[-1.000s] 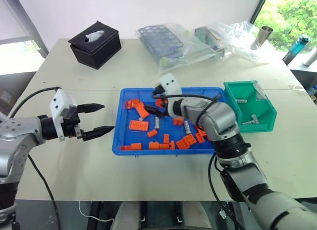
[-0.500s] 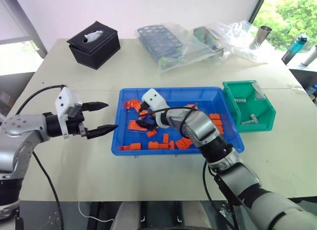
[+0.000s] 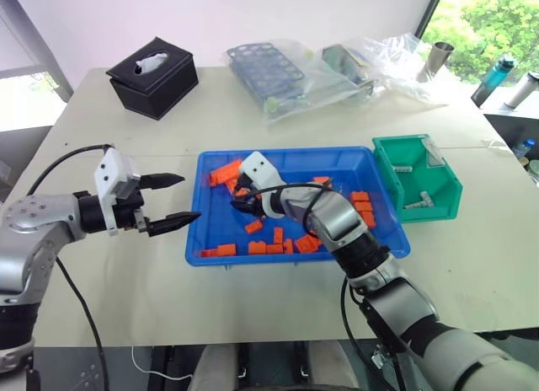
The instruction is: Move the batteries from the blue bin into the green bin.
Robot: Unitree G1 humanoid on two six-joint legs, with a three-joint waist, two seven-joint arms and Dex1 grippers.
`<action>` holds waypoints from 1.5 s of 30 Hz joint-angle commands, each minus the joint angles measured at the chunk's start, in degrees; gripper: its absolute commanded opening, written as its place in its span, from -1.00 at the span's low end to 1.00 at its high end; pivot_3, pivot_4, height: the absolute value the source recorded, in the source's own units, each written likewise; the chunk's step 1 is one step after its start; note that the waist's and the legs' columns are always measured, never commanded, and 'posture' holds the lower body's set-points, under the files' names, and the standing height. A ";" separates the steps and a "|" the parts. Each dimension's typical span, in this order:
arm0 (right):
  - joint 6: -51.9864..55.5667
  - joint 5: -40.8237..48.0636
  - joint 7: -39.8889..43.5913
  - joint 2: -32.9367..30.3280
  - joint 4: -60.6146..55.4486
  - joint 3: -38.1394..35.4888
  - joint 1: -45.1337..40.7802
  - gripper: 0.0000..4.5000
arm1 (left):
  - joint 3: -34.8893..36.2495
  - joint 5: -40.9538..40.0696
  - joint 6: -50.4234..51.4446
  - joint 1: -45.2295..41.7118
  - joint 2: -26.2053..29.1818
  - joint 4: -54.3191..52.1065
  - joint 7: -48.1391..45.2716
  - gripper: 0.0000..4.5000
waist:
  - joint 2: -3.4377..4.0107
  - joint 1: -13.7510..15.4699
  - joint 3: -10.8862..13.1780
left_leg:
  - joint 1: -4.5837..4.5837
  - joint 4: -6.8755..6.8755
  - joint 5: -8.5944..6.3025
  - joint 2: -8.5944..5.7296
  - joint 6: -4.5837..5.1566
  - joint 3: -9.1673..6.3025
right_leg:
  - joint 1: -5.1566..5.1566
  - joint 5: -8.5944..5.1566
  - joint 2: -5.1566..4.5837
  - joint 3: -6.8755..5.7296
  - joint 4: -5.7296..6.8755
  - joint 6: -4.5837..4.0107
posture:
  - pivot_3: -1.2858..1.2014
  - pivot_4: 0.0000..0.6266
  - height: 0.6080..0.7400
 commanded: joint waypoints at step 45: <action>3.01 2.36 9.68 -46.87 -17.33 -33.81 16.90 0.99 | -6.16 1.15 -1.61 -8.97 -5.48 2.26 -1.71 1.00 | -0.09 1.92 0.06 | 0.18 0.01 -0.04 0.13 0.09 0.30 | 0.20 0.00 0.02 0.06 -0.24 0.01 | 0.03 -0.52 0.63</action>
